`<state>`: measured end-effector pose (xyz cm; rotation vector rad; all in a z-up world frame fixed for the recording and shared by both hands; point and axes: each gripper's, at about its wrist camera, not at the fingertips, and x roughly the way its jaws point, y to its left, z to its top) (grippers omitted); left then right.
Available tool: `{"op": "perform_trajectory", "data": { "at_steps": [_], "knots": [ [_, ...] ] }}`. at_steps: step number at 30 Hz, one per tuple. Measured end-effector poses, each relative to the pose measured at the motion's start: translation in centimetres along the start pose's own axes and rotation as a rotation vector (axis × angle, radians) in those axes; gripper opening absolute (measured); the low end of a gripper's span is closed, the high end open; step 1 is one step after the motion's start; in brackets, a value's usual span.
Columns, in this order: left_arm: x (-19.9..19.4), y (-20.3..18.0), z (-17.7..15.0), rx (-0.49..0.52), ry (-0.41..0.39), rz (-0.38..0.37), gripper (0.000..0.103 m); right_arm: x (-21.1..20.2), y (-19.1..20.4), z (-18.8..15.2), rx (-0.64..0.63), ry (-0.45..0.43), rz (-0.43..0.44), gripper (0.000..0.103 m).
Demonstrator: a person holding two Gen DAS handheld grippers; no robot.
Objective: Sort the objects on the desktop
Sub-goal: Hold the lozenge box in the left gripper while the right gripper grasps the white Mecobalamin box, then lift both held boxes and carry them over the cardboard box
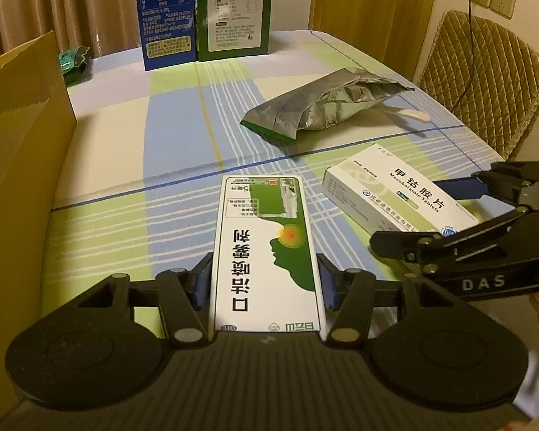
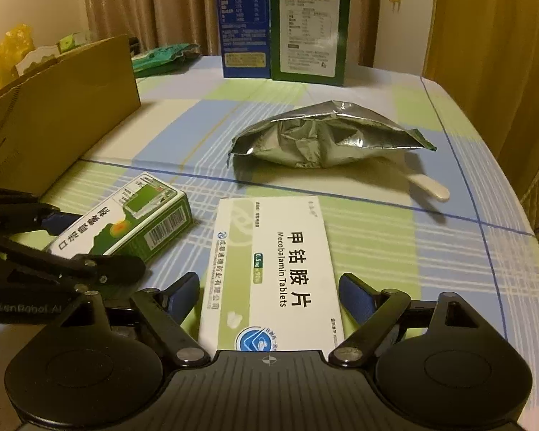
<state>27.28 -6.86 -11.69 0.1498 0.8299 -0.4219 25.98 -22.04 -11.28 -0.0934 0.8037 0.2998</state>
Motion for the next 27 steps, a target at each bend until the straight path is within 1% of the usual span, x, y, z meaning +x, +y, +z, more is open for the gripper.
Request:
{"op": "perform_trajectory", "data": {
  "at_steps": [2, 4, 9, 15, 20, 23, 27],
  "knots": [
    [0.0, -0.1, 0.0, 0.004, 0.0, 0.001, 0.051, 0.2, 0.0, 0.0, -0.009, -0.001, -0.009, 0.071],
    [0.0, -0.1, 0.0, 0.007, 0.001, 0.002, 0.051, 0.1, 0.1, 0.0, -0.015, -0.005, -0.011, 0.068],
    [0.0, -0.2, 0.0, 0.017, 0.005, 0.001, 0.051, 0.0, 0.3, -0.1, -0.01, -0.008, -0.021, 0.068],
    [-0.5, -0.5, -0.2, 0.016, 0.009, -0.023, 0.051, -0.8, 0.4, -0.4, 0.024, -0.009, -0.023, 0.068],
    [-1.7, -1.1, -0.7, 0.022, 0.006, -0.031, 0.051, -2.6, 0.7, -1.2, 0.051, -0.027, -0.041, 0.068],
    [-2.5, -1.7, -1.3, 0.027, 0.01, -0.039, 0.051, -4.2, 0.8, -2.3, 0.098, -0.036, -0.051, 0.068],
    [-3.7, -2.5, -2.1, 0.03, 0.004, -0.043, 0.051, -6.3, 1.4, -3.9, 0.118, -0.041, -0.072, 0.068]
  ]
}}
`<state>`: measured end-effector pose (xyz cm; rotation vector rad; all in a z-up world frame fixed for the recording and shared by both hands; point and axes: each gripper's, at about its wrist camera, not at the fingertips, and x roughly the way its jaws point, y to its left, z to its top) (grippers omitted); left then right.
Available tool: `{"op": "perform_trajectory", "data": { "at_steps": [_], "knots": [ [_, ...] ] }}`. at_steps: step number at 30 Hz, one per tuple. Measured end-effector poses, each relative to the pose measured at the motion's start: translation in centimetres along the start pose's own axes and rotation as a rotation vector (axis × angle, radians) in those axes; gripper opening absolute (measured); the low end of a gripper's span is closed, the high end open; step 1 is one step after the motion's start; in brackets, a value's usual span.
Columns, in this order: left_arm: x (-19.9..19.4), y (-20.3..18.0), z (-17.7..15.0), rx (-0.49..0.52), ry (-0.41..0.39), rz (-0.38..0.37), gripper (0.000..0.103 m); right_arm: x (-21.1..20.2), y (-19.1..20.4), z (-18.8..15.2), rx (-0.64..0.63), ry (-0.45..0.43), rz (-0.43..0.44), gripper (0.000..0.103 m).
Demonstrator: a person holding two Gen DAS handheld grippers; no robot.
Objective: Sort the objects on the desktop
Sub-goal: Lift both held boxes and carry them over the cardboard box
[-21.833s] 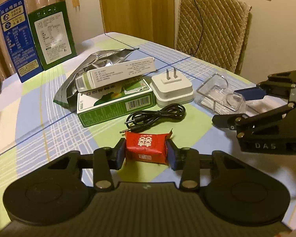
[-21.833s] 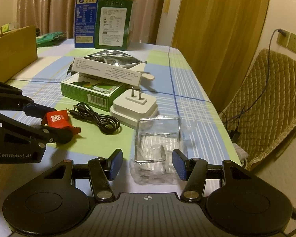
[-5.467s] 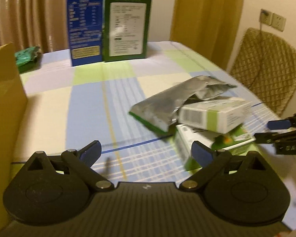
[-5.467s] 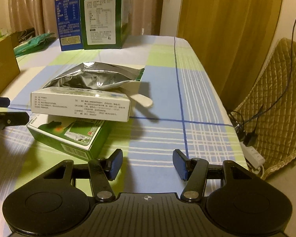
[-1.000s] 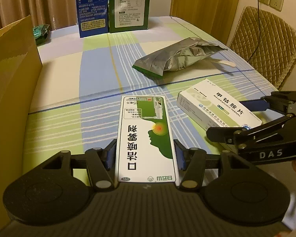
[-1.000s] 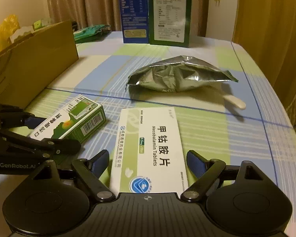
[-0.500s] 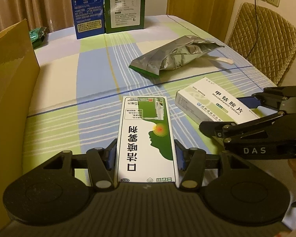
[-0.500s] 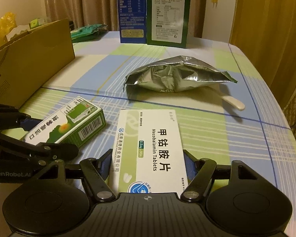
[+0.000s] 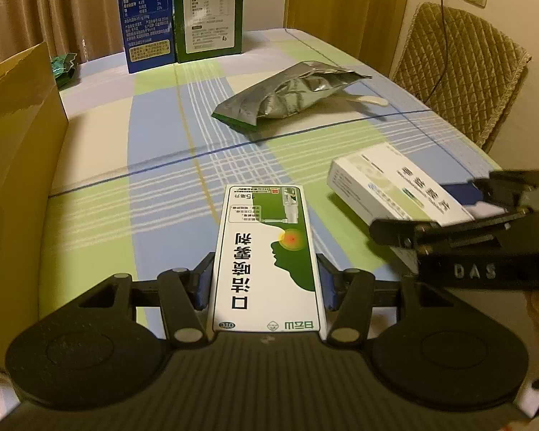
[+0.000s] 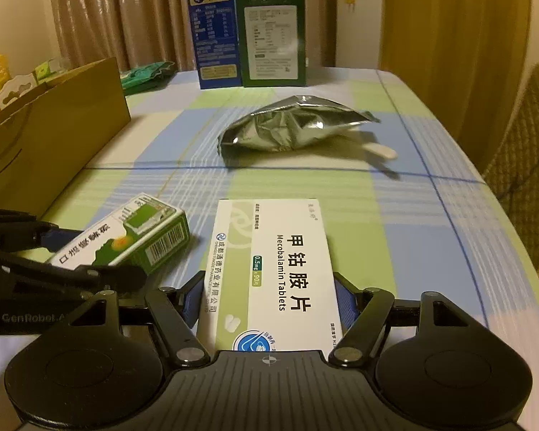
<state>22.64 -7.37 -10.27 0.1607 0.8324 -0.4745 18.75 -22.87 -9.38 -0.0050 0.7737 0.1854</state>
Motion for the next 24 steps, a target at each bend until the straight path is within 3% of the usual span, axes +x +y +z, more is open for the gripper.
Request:
{"op": "perform_trajectory", "data": {
  "at_steps": [12, 24],
  "knots": [
    [-4.8, -2.2, -2.2, -0.003, -0.06, 0.013, 0.051, -5.2, 0.0, -1.9, 0.051, -0.047, -0.046, 0.068],
    [-11.1, -2.7, -1.4, -0.012, -0.184, 0.049, 0.051, -10.4, 3.1, -0.5, 0.021, -0.14, -0.024, 0.068]
  ]
}}
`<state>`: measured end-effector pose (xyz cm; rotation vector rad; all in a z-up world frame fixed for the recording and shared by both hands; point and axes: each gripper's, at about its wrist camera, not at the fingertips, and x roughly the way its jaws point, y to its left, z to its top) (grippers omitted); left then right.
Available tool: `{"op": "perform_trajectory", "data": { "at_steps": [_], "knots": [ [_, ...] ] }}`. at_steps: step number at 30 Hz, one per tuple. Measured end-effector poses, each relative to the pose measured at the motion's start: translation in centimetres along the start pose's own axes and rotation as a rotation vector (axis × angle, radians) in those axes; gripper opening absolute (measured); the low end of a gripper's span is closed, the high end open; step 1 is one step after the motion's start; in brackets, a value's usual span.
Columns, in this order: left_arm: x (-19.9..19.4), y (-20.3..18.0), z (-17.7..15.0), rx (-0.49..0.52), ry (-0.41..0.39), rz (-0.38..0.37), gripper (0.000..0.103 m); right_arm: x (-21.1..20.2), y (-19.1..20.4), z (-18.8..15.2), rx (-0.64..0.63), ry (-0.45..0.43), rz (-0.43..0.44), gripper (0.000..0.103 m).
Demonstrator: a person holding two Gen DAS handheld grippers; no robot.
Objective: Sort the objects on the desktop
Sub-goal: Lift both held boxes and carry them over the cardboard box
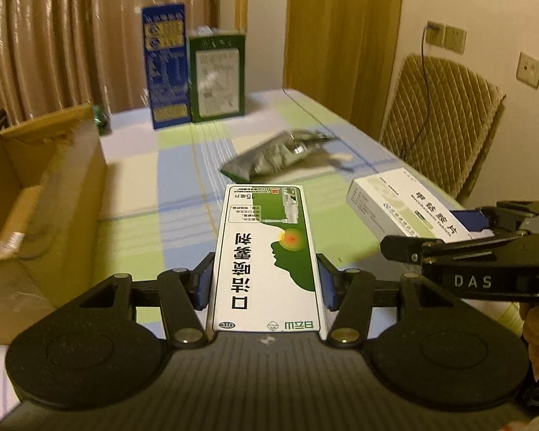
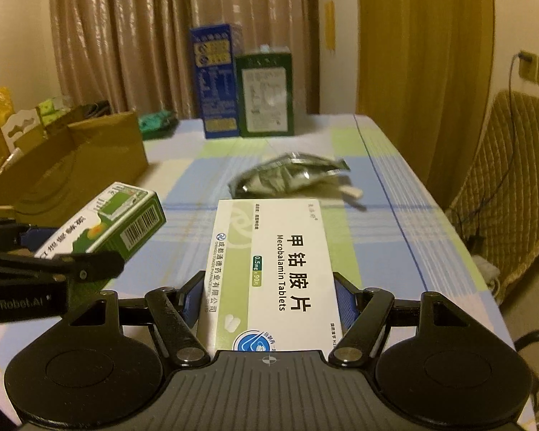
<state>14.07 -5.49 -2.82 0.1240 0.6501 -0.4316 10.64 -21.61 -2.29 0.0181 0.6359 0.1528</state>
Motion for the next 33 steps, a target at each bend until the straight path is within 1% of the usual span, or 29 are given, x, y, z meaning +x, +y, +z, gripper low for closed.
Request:
{"op": "perform_trajectory", "data": {
  "at_steps": [4, 9, 13, 20, 23, 27, 33],
  "knots": [
    [-2.5, 1.4, 0.8, 0.006, -0.038, 0.037, 0.051, -1.1, 1.8, 1.4, -0.028, -0.034, 0.029, 0.068],
    [-5.8, 4.3, 2.0, -0.008, -0.079, 0.089, 0.051, -1.8, 4.8, 3.5, -0.063, -0.078, 0.078, 0.068],
    [-8.3, 6.6, 2.5, -0.003, -0.109, 0.145, 0.051, -2.2, 7.7, 5.3, -0.099, -0.115, 0.125, 0.068],
    [-11.8, 11.3, 2.8, -0.032, -0.146, 0.23, 0.051, -1.5, 13.0, 7.9, -0.156, -0.145, 0.202, 0.068],
    [-12.8, 13.6, 2.9, -0.05, -0.152, 0.263, 0.051, -0.8, 15.4, 8.9, -0.187, -0.149, 0.235, 0.068],
    [-13.0, 16.5, 3.0, -0.075, -0.143, 0.299, 0.051, 0.9, 18.3, 10.0, -0.221, -0.145, 0.271, 0.068],
    [-12.5, 20.7, 2.8, -0.121, -0.121, 0.324, 0.051, 4.0, 21.5, 11.4, -0.254, -0.12, 0.287, 0.068]
  ]
}}
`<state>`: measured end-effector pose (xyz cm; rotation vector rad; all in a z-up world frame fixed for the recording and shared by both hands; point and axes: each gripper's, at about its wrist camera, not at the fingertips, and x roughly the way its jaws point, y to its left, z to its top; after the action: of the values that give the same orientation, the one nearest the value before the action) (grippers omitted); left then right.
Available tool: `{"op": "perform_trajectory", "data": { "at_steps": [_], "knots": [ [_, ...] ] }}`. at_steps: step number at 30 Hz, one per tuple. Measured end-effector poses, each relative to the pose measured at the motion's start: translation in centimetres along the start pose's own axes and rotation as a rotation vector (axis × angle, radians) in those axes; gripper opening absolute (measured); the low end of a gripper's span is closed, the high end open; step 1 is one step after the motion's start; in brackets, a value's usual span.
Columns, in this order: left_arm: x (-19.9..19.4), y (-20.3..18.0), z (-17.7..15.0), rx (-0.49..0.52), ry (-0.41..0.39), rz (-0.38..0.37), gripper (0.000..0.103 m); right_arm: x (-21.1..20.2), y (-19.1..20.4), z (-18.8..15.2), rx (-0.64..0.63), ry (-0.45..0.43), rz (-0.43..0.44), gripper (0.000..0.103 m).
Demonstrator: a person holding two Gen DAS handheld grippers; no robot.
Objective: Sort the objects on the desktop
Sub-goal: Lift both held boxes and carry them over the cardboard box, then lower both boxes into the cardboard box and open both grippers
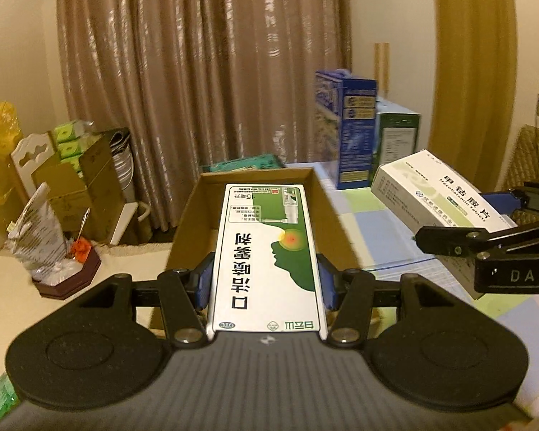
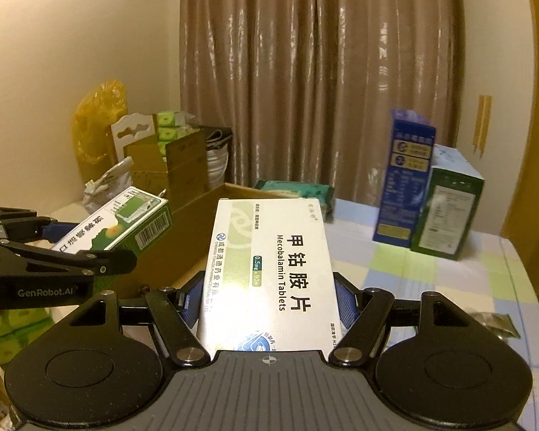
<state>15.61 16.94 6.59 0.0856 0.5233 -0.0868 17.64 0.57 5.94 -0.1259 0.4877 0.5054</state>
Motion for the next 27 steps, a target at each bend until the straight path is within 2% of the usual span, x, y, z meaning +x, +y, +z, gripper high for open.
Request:
{"op": "perform_trajectory", "data": {
  "at_steps": [7, 19, 27],
  "knots": [
    [2.5, 2.3, 0.0, -0.021, 0.029, -0.004, 0.051, 3.7, 1.1, 0.6, -0.007, 0.039, -0.006, 0.068],
    [6.0, 4.2, -0.8, -0.054, 0.062, -0.021, 0.051, 6.9, 1.2, 1.0, 0.009, 0.067, -0.001, 0.068],
    [7.4, 5.1, -0.4, -0.068, 0.042, -0.017, 0.052, 8.4, 1.0, 1.4, 0.045, 0.079, 0.001, 0.068]
  ]
}}
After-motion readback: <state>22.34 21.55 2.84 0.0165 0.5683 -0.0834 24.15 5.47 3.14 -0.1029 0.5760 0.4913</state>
